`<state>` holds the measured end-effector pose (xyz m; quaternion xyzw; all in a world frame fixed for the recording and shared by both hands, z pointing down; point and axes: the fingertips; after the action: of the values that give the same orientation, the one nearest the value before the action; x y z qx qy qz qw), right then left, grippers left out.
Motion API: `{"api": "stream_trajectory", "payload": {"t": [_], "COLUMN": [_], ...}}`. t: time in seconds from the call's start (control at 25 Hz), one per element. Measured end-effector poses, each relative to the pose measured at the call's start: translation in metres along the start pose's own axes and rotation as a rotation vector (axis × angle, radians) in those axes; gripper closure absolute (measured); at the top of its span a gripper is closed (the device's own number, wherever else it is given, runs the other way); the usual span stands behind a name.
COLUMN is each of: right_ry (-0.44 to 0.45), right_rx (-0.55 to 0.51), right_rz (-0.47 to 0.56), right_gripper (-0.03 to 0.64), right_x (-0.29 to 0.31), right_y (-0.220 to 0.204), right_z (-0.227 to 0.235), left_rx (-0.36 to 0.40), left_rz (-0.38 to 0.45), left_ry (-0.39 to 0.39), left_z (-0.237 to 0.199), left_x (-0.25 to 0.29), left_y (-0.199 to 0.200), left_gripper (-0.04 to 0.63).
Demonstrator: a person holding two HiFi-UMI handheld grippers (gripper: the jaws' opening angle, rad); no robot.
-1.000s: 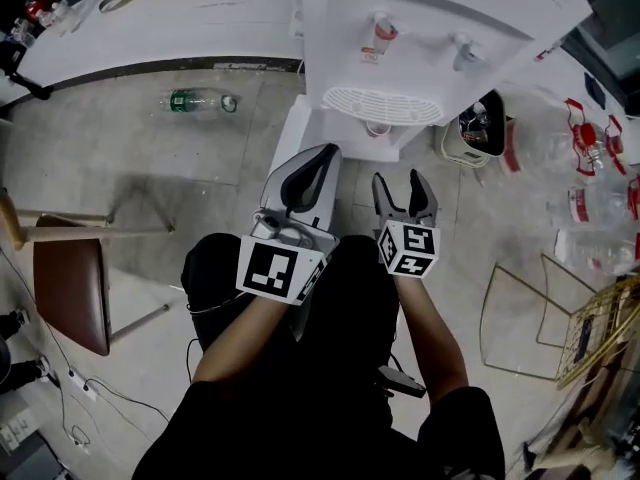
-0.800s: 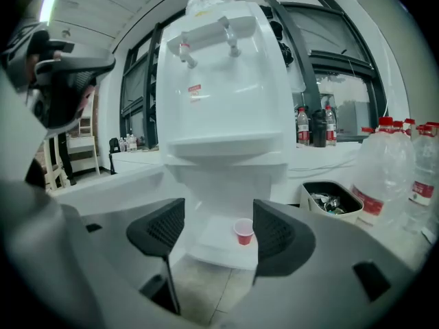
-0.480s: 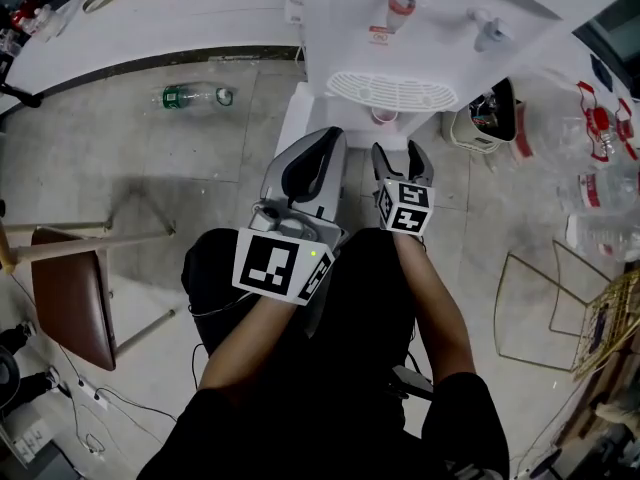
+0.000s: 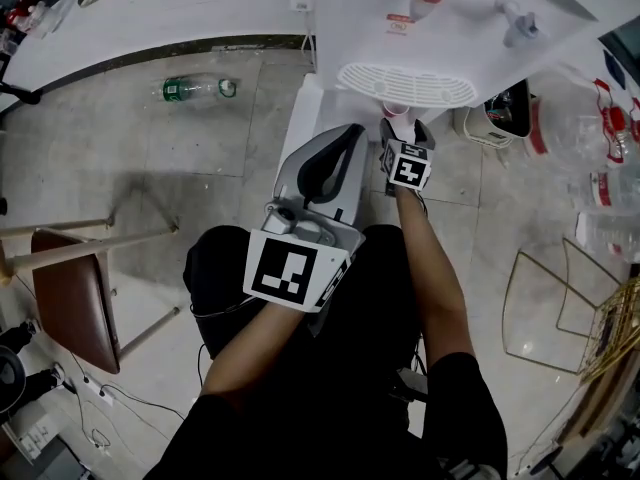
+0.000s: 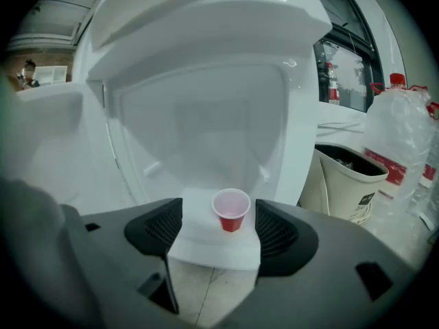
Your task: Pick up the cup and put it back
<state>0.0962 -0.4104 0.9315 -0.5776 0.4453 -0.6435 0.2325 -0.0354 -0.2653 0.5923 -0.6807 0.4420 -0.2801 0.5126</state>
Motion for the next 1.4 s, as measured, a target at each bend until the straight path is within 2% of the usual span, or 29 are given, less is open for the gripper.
{"api": "stream_trajectory", "payload": {"t": [0.36, 0.6, 1.16, 1.4], "right_ry": [-0.019, -0.060, -0.128, -0.117], "right_rx": [0.015, 0.080, 0.059, 0.035], "right_rz": [-0.078, -0.121, -0.158, -0.159], "right_gripper": [0.304, 0.299, 0.295, 0.307], "right_x": [0.054, 0.077, 0.097, 0.096], "right_y": [-0.015, -0.031, -0.035, -0.033], "right_z": [0.010, 0.019, 0.025, 0.024], "left_rx": [-0.003, -0.009, -0.009, -0.006], "left_rz": [-0.013, -0.016, -0.025, -0.027], "left_ry": [0.018, 0.023, 0.028, 0.028], "left_z": [-0.011, -0.017, -0.026, -0.026], "left_x": [0.004, 0.010, 0.010, 0.010], "left_y": [-0.004, -0.003, -0.003, -0.002], "left_gripper": [0.588, 0.588, 0.588, 0.588]}}
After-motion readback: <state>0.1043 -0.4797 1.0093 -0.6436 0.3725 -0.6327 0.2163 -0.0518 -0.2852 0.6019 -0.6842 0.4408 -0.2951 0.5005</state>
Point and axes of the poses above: the fingertips, and each gripper's own axes: x forward along the fingers, z to its right, y out of its top, and after that the axes turned 7 degrees about -x, right-handed
